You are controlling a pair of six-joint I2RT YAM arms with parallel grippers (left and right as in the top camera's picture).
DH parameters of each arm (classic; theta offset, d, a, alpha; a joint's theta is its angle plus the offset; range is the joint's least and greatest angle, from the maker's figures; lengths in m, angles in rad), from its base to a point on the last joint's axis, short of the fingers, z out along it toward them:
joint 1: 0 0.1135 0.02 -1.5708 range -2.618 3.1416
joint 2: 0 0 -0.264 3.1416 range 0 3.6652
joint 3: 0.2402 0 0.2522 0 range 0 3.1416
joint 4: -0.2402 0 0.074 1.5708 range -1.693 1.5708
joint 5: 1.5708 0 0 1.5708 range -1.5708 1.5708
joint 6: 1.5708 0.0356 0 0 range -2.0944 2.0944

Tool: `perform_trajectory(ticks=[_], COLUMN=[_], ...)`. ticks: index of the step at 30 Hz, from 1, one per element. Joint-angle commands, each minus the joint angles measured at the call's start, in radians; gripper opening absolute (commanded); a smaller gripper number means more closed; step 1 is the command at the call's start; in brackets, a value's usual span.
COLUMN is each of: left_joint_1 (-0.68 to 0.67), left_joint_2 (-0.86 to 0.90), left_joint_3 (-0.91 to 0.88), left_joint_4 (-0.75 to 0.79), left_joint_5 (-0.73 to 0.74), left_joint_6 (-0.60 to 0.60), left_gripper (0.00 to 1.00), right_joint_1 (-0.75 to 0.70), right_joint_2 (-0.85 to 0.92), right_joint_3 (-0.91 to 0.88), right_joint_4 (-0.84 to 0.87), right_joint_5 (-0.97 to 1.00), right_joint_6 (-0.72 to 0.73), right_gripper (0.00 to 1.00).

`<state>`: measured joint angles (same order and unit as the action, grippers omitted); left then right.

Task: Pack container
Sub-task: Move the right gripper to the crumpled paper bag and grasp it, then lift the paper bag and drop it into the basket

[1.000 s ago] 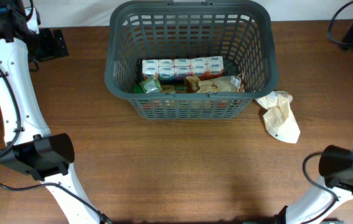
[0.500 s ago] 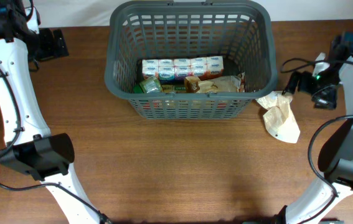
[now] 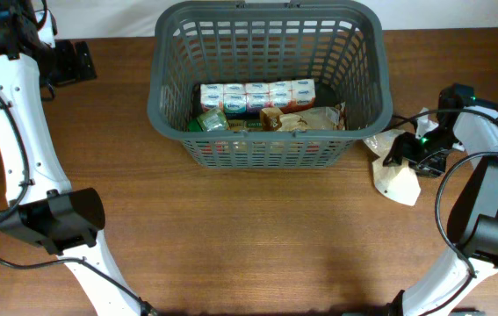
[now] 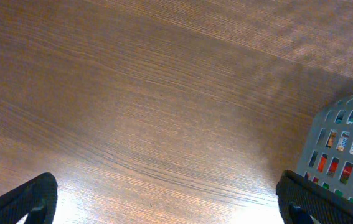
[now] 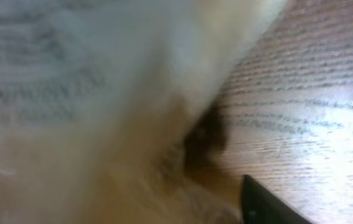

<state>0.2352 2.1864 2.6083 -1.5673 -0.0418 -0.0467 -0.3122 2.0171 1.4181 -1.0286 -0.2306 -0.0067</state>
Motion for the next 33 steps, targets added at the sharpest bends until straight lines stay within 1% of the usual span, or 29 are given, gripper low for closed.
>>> perform_trajectory(ticks=[1,2,5,6,9,14,16,19,23,24,25,26,28,33], left_joint_1=[0.003,0.003,0.003,0.003,0.003,0.003,0.003,0.003,0.003,0.003,0.003,0.003,0.003,0.003], left_joint_2=[0.007,0.007,0.007,0.007,0.007,0.007,0.007,0.007,0.007,0.007,0.007,0.007,0.007,0.007], left_joint_3=[-0.008,-0.008,-0.008,-0.008,-0.008,-0.008,-0.008,-0.008,-0.008,-0.008,-0.008,-0.008,-0.008,-0.008], left_joint_4=[0.000,0.000,0.000,0.000,0.000,0.000,0.000,0.000,0.000,0.000,0.000,0.000,0.000,0.000], left_joint_5=[-0.004,-0.004,-0.004,-0.004,-0.004,-0.004,-0.004,-0.004,-0.004,-0.004,-0.004,-0.004,-0.004,-0.004], left_joint_6=[-0.010,-0.010,-0.010,-0.010,-0.010,-0.010,-0.010,-0.010,-0.010,-0.010,-0.010,-0.010,-0.010,-0.010], left_gripper=[0.99,0.99,0.99,0.99,0.99,0.99,0.99,0.99,0.99,0.99,0.99,0.99,0.99,0.99], right_joint_1=[0.005,0.005,0.005,0.004,0.003,0.002,-0.010,-0.031,-0.056,-0.060,-0.062,-0.061,-0.054,0.005], right_joint_2=[-0.014,-0.014,-0.014,-0.014,-0.014,-0.014,-0.015,-0.022,-0.055,-0.071,-0.079,-0.095,-0.110,-0.140], right_joint_3=[-0.027,-0.030,-0.030,-0.030,-0.030,-0.025,0.005,0.079,0.235,0.309,0.346,0.453,0.572,0.856], right_joint_4=[0.016,0.019,0.022,0.023,0.036,0.049,0.037,-0.002,-0.075,-0.105,-0.121,-0.164,-0.216,-0.351], right_joint_5=[-0.006,-0.006,-0.005,-0.005,-0.006,-0.002,0.002,0.002,-0.002,-0.002,-0.002,-0.003,-0.014,-0.113], right_joint_6=[-0.011,-0.011,0.002,0.015,0.042,0.048,0.050,0.091,0.098,0.098,0.100,0.102,0.101,0.115], right_gripper=[0.46,0.34,0.13,0.04,0.04,0.04,0.04,0.04,0.04,0.04,0.04,0.04,0.04,0.04])
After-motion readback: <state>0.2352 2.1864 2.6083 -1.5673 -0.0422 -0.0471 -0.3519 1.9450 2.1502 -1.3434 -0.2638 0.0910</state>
